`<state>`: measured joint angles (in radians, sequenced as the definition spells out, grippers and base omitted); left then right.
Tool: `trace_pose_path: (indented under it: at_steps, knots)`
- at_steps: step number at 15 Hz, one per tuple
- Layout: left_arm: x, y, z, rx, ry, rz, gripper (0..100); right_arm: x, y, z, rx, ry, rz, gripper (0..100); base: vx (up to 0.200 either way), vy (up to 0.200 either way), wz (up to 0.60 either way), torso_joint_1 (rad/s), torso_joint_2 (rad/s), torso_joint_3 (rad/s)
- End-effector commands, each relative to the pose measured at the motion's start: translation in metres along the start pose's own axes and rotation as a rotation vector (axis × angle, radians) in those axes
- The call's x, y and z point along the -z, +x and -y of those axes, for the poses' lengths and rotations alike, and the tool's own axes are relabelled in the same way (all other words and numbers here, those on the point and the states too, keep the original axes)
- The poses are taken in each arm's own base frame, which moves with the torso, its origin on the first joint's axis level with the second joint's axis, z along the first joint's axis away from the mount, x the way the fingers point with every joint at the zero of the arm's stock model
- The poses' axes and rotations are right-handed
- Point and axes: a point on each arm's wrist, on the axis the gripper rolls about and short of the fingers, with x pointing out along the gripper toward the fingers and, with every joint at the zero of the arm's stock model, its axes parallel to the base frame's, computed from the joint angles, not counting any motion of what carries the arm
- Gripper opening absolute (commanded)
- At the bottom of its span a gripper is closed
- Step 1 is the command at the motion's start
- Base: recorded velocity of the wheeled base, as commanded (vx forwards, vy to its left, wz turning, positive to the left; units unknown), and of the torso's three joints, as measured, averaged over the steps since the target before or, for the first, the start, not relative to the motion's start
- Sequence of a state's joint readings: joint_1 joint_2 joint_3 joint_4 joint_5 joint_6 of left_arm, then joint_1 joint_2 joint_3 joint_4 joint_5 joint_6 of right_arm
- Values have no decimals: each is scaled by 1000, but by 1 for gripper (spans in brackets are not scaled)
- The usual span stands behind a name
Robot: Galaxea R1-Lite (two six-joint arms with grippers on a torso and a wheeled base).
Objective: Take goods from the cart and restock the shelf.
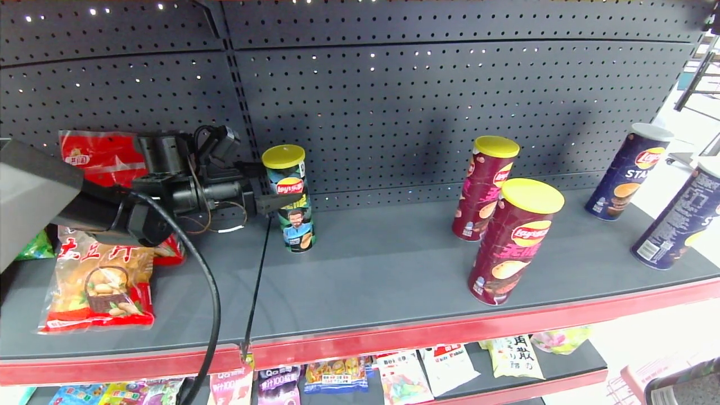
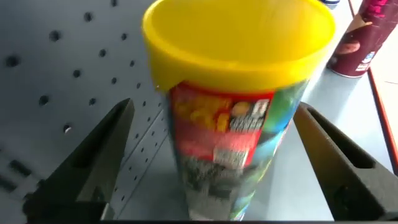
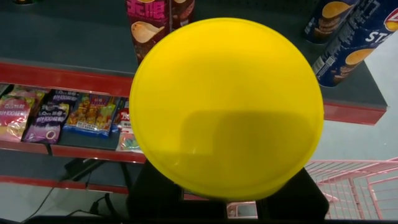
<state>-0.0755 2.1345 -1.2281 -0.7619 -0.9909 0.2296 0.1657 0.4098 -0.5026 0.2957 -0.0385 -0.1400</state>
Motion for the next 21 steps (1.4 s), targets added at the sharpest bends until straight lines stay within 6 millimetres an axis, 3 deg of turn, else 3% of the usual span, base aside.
trace_pose_path:
  at_steps: [1,8,9,15,21]
  knots:
    - [2,7,0,12,0,2,100,0,1,0,-2,0,-5,0,0,0,0,0,0,0]
    - [3,15,1,27,-23,4,100,0,1,0,0,0,-7,0,0,0,0,0,0,0]
    - [4,16,1,27,-27,2,0,0,1,0,-1,0,-7,0,0,0,0,0,0,0]
    - [-1,7,13,63,-39,3,0,2,2,0,0,0,-13,0,0,0,0,0,0,0]
    - [-20,-37,75,150,-84,-7,0,1,2,0,-2,0,-13,0,0,0,0,0,0,0]
